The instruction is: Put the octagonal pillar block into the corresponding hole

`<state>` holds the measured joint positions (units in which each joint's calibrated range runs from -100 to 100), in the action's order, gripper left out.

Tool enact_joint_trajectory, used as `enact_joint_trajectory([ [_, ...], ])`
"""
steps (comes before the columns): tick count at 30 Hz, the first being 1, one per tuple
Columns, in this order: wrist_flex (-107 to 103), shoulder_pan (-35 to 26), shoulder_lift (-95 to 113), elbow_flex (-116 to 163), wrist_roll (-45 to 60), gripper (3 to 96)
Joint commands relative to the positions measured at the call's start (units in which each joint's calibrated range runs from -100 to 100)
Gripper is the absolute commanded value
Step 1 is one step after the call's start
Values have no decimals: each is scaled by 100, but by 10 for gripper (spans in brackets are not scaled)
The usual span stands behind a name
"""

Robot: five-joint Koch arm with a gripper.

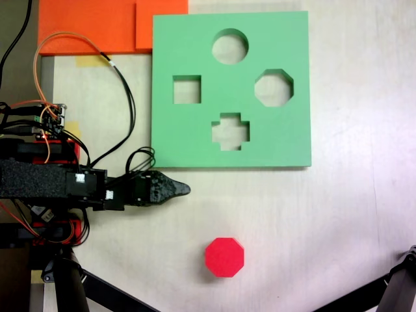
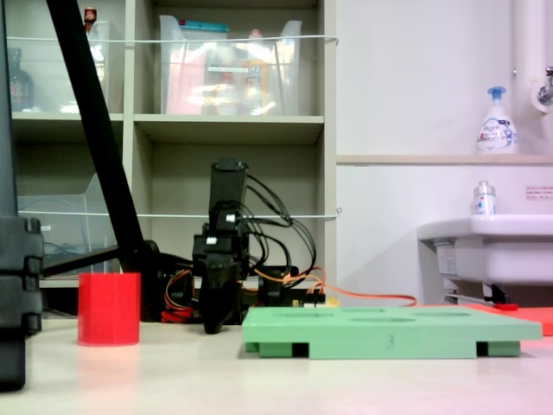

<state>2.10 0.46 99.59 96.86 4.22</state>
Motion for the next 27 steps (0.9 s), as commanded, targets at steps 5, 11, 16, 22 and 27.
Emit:
enact_joint_trajectory([
  [5,-109,0,41,314,44,487],
  [11,-109,0,41,314,44,487],
  [16,-109,0,41,314,44,487],
  [22,-109,-39,41,314,49,486],
  [27,-119,-39,41,314,54,478],
])
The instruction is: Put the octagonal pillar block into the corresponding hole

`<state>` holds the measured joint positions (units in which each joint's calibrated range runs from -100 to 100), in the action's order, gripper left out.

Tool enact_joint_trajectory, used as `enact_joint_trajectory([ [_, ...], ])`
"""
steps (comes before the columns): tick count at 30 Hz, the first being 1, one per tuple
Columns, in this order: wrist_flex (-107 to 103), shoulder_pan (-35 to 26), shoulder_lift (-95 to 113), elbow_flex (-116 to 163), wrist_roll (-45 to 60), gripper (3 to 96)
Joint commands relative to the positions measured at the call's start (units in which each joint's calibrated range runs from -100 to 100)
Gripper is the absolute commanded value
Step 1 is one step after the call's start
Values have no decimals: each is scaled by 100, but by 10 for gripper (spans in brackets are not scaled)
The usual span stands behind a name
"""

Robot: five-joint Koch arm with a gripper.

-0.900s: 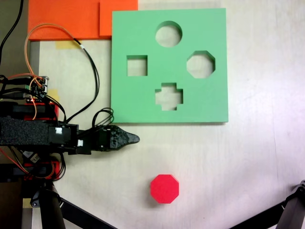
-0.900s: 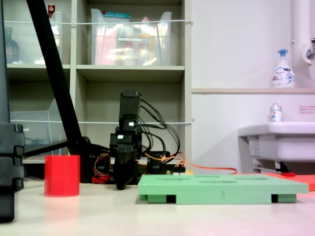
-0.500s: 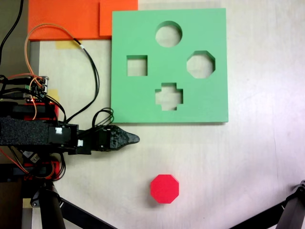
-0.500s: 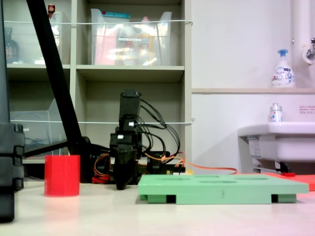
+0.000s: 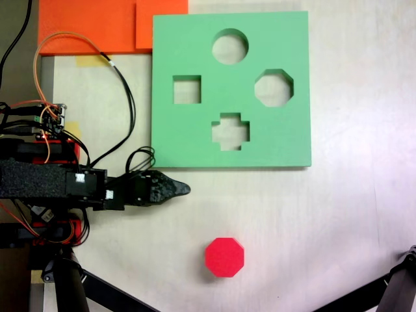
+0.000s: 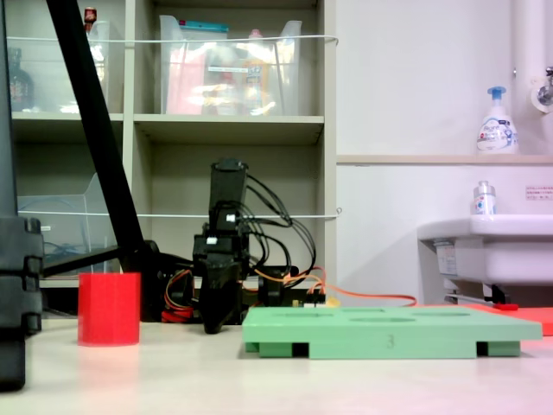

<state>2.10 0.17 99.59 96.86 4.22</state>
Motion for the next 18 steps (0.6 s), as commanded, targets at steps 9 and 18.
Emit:
enact_joint_trajectory([
  [9,699,781,41,314,-3033,490],
  [18,-6002,821,41,-3974,-4274,482],
])
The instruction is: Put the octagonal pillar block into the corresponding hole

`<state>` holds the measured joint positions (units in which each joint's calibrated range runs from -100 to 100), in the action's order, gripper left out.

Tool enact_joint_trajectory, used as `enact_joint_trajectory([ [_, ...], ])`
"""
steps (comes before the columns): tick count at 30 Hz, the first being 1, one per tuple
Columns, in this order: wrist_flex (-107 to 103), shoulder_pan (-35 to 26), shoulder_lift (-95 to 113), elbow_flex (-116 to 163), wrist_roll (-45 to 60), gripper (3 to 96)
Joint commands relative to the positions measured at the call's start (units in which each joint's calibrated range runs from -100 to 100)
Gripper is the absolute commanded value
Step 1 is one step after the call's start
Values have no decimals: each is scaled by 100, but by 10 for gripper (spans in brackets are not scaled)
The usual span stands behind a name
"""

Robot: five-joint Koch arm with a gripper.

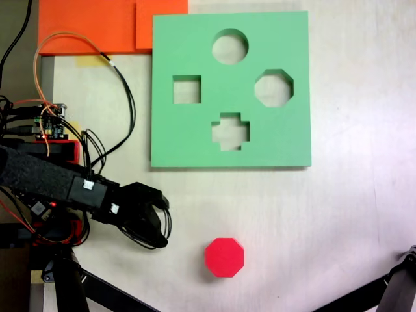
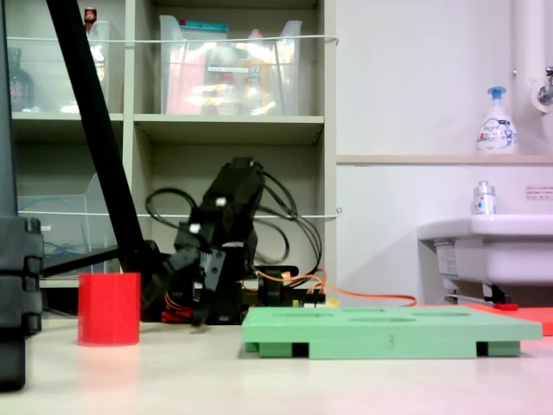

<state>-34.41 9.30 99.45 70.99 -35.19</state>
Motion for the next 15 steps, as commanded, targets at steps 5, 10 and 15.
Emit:
enact_joint_trajectory([
  [5,-5317,-391,-1482,-4517,-733,482],
  [10,-6559,-611,-3591,-6960,-996,482],
  [15,-6559,-611,-4764,-7787,-1021,481],
])
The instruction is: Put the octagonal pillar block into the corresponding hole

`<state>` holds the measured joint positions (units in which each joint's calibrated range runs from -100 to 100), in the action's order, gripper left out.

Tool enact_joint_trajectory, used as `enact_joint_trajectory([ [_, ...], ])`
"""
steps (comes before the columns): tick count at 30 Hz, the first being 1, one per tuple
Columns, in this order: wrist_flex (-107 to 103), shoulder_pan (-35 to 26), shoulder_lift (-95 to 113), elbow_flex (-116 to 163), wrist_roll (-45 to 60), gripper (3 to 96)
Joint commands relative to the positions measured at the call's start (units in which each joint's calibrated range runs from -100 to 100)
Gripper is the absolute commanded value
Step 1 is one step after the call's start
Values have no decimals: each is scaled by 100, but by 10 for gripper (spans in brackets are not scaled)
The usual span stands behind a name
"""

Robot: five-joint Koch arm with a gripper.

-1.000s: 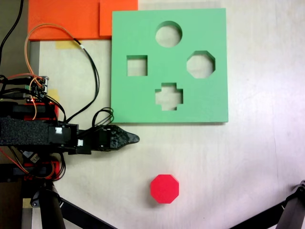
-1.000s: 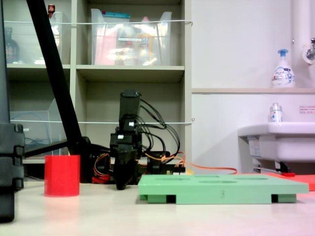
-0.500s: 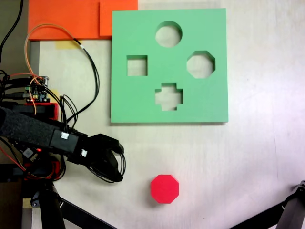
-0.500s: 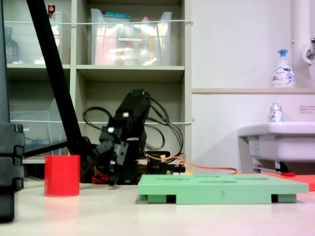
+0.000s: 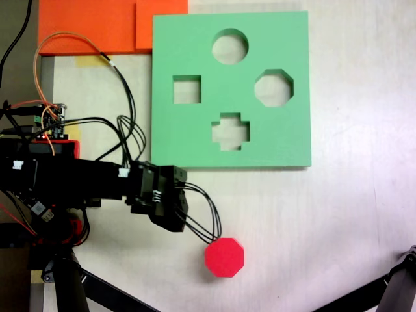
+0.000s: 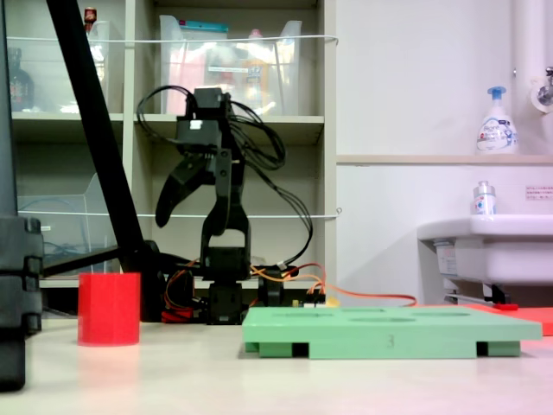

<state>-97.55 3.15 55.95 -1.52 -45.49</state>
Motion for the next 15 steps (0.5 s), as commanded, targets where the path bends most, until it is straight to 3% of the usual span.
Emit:
enact_joint_trajectory([
  [1,-245,5,-595,-616,10,482],
  [6,-245,93,-1824,-1244,200,632],
  [10,-168,112,-2425,-1304,317,951],
  [15,246,259,-3039,-1413,386,959],
])
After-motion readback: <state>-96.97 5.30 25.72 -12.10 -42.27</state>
